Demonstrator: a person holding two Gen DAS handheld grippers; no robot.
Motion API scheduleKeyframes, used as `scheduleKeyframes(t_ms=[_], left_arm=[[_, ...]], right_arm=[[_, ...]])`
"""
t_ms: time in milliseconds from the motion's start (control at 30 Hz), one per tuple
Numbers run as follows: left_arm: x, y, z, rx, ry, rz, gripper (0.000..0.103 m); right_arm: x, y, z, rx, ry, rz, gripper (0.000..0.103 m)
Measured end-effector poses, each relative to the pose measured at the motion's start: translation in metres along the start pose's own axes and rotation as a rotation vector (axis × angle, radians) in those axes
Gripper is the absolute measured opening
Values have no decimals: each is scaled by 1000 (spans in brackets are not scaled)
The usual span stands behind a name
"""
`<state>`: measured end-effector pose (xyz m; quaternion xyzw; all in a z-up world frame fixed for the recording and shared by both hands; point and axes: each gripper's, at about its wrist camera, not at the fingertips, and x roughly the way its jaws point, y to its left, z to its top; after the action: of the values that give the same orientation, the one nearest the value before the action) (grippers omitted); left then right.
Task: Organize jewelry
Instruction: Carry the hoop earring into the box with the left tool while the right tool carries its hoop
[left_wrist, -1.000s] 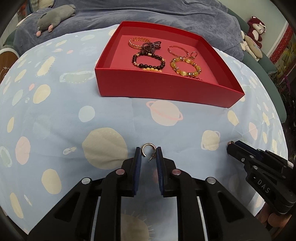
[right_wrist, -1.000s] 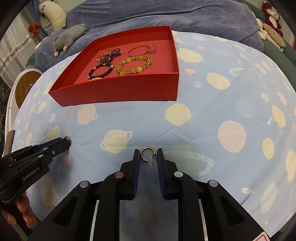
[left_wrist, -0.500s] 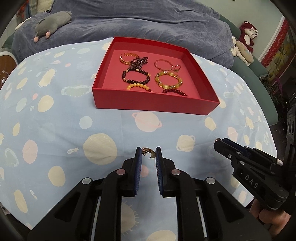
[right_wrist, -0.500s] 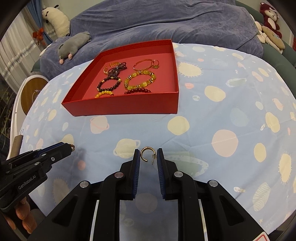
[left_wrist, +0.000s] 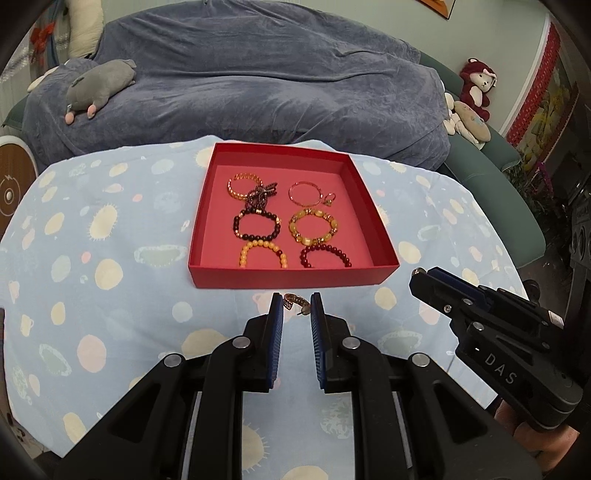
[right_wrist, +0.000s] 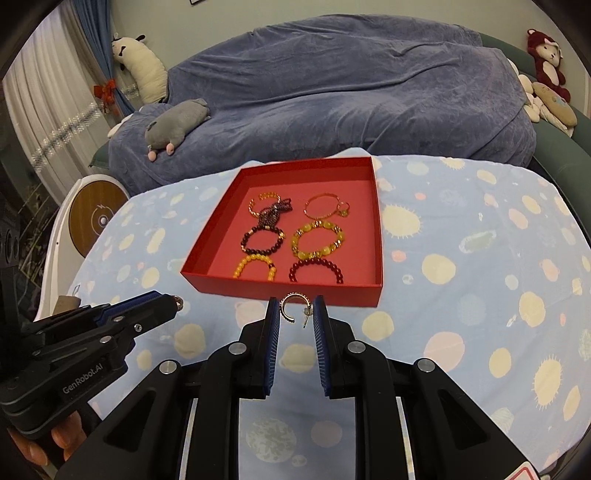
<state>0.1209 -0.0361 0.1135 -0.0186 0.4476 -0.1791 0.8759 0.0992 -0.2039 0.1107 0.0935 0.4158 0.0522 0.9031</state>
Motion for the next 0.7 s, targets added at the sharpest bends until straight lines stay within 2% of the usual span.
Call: scheduleKeyframes(t_ms=[333, 700], left_arm=[[15, -2, 54, 36, -58, 19, 15], [75, 10, 83, 47, -15, 70, 15]], right_arm=[[23, 0, 53, -27, -36, 1, 17], [80, -11, 75, -22, 11, -16, 18]])
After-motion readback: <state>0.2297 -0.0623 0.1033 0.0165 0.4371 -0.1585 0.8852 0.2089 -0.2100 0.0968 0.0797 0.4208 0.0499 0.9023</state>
